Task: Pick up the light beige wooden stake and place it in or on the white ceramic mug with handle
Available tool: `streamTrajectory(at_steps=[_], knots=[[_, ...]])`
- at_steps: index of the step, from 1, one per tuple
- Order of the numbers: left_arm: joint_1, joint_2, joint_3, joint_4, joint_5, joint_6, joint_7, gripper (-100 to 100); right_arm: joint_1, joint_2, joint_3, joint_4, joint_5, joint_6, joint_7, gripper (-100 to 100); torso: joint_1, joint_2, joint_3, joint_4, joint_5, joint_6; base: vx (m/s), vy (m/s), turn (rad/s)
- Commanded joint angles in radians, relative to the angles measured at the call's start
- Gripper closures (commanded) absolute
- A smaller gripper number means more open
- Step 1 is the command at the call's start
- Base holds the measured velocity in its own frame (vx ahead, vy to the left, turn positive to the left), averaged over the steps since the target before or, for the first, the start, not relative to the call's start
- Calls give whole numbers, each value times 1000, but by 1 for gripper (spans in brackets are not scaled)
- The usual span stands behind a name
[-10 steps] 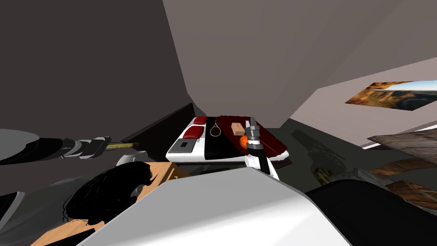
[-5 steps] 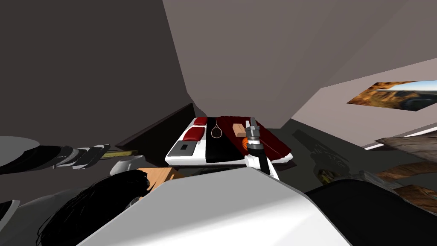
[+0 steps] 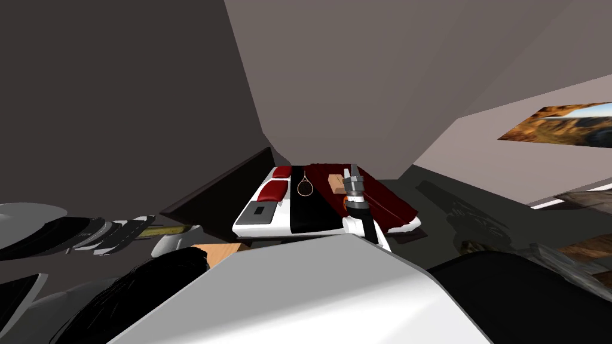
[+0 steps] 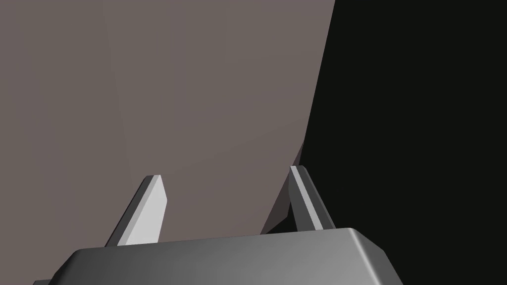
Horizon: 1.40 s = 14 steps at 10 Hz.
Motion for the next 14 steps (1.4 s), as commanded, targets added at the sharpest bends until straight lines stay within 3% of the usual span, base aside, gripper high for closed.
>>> streamTrajectory(at_steps=[1, 2, 6, 8, 9, 13, 14], knots=[[45, -7, 13, -45, -1, 7, 25, 100, 0, 0, 0, 0, 0, 0, 0, 0, 0, 0, 0, 0, 0, 0, 32, 21, 19], [76, -21, 2, -31, -32, 37, -2, 100, 0, 0, 0, 0, 0, 0, 0, 0, 1, 3, 2, 1, 0, 0, 51, 56, 27], [111, -37, -15, -17, -62, 63, -24, 100, 0, 0, 0, 0, 0, 0, 0, 0, 13, 7, 3, 0, 2, -9, 34, 48, 24], [109, -38, -12, -26, -57, 66, -16, 100, 0, 0, 0, 0, 0, 0, 0, 0, 18, 9, 4, -1, 4, -12, 15, 30, 12], [107, -38, -14, -21, -58, 67, -21, -100, 0, 0, 0, 0, 0, 0, 0, 0, 21, 10, 4, -1, 5, -13, 0, 0, 0], [107, -38, -14, -22, -58, 67, -20, -100, 0, 0, 0, 0, 0, 0, 0, 0, 22, 10, 4, -1, 6, -13, 0, 0, 0], [107, -38, -14, -22, -58, 67, -20, 0, 0, 0, 0, 0, 0, 0, 0, 0, 22, 10, 4, -1, 6, -13, 0, 0, 0]])
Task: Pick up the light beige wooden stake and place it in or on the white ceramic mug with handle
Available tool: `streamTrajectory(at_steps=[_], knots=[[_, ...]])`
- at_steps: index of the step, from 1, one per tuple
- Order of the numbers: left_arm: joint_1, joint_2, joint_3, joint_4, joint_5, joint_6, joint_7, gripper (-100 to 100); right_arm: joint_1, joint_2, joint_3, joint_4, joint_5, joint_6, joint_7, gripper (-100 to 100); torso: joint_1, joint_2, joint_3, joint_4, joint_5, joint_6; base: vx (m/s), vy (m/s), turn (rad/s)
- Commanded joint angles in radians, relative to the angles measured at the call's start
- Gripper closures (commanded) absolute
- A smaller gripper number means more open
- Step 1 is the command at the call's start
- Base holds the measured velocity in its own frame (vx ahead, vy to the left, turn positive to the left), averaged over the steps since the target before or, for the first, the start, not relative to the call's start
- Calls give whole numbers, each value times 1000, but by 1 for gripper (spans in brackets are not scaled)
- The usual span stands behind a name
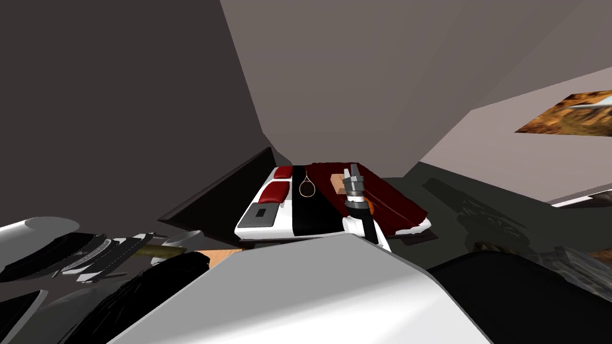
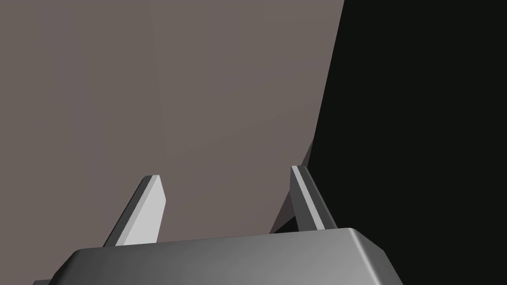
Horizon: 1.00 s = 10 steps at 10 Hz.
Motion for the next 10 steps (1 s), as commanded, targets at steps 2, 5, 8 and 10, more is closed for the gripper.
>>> streamTrajectory(at_steps=[2, 5, 8, 10], knots=[[-4, 40, 7, -9, 16, 34, -9, -100, 0, 0, 0, 0, 0, 0, 0, 0, -3, 0, 0, 0, -1, -1, 10, -52, 51], [-8, 94, 17, -20, 37, 80, -21, -100, 0, 0, 0, 0, 0, 0, 0, 0, -5, 1, 0, 0, -2, -1, 9, -58, 42], [-12, 134, 24, -29, 53, 114, -30, -100, 0, 0, 0, 0, 0, 0, 0, 0, -5, 0, 0, 0, -2, -1, 12, -52, 34], [-24, 134, 17, -15, 49, 111, -37, 0, 0, 0, 0, 0, 0, 0, 0, 0, -2, 1, 0, 0, -1, -1, 0, -7, 0]])
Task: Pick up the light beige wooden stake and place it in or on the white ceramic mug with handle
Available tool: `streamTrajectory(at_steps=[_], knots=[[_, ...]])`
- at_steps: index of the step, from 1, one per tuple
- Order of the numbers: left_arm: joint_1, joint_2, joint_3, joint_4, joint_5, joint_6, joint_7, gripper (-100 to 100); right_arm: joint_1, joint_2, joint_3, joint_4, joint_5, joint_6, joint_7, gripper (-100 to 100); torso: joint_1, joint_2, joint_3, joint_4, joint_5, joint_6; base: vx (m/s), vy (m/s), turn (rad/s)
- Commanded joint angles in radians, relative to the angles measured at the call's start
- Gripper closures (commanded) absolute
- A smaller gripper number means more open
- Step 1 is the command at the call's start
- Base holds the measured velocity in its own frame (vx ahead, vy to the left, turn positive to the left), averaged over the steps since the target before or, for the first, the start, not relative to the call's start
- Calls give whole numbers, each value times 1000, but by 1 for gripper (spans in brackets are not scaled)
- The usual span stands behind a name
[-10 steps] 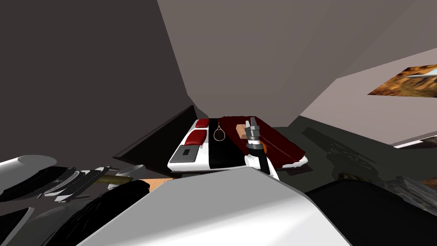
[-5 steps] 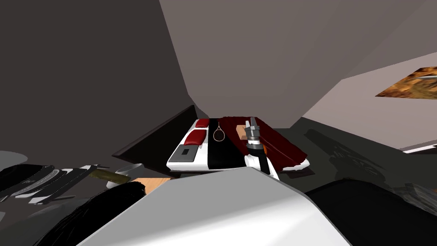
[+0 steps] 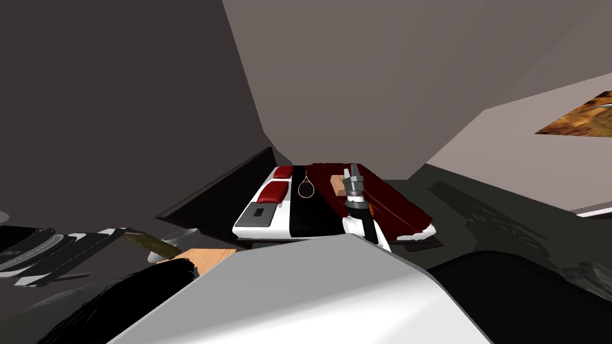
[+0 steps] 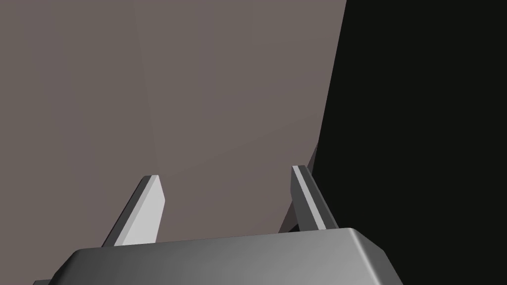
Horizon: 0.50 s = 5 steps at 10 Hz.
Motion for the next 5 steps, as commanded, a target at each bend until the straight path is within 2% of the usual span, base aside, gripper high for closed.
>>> streamTrajectory(at_steps=[1, 5], knots=[[0, 0, 0, 0, 0, 0, 0, 0, 0, 0, 0, 0, 0, 0, 0, 0, 0, 0, 0, 0, 0, 0, 0, 0, 0], [0, 0, 0, 0, 0, 0, 0, 0, 0, 0, 0, 0, 0, 0, 0, 0, 1, 0, 0, 0, 0, 0, 0, 0, 0]])
